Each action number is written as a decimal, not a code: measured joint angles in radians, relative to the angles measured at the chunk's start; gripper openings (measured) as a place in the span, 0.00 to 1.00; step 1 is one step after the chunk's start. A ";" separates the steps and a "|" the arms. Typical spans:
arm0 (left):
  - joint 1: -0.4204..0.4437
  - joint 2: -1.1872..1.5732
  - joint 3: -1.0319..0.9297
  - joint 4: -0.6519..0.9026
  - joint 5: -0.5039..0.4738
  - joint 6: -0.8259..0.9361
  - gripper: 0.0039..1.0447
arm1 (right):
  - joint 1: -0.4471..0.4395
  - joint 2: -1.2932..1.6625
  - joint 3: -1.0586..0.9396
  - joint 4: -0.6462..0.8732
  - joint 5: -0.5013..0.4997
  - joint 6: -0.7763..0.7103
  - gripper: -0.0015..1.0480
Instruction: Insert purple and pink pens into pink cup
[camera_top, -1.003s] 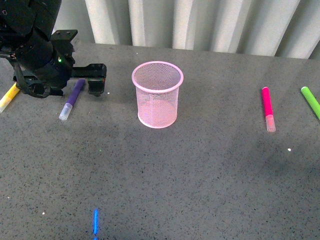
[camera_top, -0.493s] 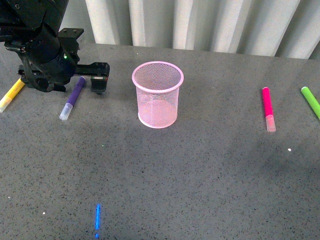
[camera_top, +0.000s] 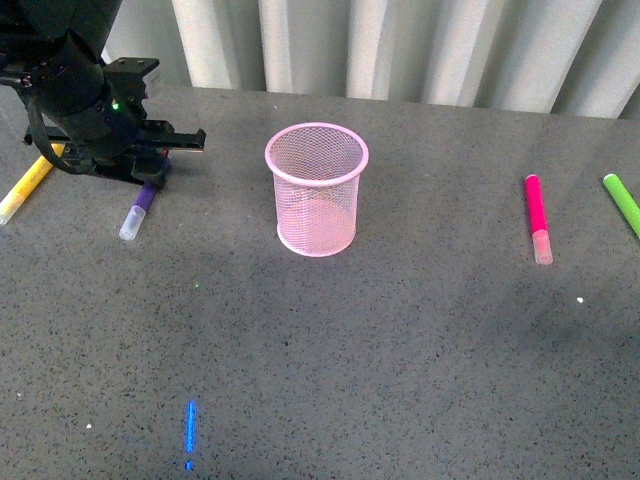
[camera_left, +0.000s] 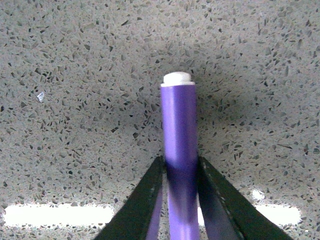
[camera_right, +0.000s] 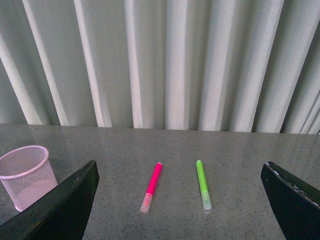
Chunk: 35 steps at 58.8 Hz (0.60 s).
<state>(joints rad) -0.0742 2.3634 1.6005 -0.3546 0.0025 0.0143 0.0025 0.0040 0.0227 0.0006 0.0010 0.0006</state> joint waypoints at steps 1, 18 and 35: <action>0.001 0.000 -0.002 0.001 0.003 0.000 0.17 | 0.000 0.000 0.000 0.000 0.000 0.000 0.93; -0.022 -0.069 -0.139 0.162 0.050 -0.059 0.12 | 0.000 0.000 0.000 0.000 0.000 0.000 0.93; -0.077 -0.220 -0.386 0.602 0.001 -0.194 0.12 | 0.000 0.000 0.000 0.000 0.000 0.000 0.93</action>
<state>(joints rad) -0.1516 2.1429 1.2148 0.2470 0.0032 -0.1799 0.0025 0.0040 0.0227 0.0006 0.0013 0.0006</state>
